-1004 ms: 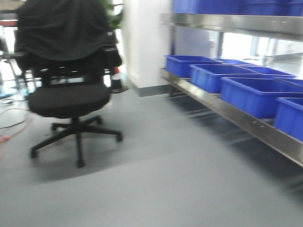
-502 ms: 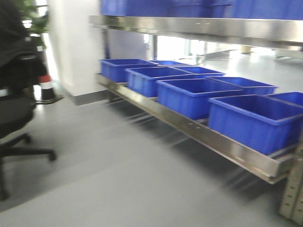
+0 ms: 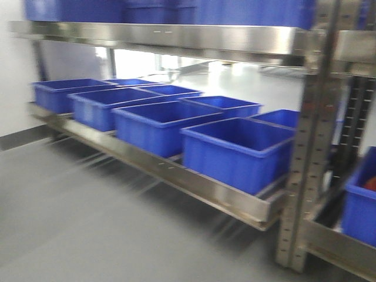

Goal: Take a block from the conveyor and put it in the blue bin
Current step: 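Drive up to the shelf, bringing both held blocks over blue bins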

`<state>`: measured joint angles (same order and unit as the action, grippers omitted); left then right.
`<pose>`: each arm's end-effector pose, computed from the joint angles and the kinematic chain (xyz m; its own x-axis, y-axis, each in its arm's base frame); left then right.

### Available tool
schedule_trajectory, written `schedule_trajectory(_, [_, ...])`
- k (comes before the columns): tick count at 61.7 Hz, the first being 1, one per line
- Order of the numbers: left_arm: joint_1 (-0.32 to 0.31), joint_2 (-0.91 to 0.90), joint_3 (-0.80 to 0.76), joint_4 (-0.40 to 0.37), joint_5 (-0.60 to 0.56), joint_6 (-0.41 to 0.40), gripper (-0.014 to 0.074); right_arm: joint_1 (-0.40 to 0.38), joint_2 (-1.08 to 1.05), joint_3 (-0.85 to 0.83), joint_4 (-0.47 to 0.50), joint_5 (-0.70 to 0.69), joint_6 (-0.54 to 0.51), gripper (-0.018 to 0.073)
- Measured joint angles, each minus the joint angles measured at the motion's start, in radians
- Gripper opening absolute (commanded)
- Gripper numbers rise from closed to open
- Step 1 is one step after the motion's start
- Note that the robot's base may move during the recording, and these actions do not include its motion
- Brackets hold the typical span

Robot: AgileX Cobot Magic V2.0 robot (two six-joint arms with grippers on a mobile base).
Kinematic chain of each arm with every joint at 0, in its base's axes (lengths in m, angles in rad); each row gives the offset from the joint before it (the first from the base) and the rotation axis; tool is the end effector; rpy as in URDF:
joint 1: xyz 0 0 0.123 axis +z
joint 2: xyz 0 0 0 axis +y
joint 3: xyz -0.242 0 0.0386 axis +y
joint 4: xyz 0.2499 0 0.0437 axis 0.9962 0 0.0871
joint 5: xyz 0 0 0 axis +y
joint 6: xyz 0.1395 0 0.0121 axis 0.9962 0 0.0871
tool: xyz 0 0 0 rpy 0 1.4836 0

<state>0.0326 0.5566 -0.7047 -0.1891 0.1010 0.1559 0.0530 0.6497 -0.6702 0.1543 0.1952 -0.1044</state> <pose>0.1943 0.0037 0.3826 0.1360 -0.0278 -0.9903 -0.0094 0.9995 -0.0294 0.2185 0.0158 0.3369 -0.0888 0.0423 -0.9951 -0.0785 0.9957 0.0494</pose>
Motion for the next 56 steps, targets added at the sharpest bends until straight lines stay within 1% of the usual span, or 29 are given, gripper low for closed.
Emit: schedule_trajectory(56, [0.0, 0.0, 0.0, 0.0, 0.0, 0.0, -0.0111, 0.0, 0.0, 0.0, 0.0, -0.002, 0.0, -0.0162])
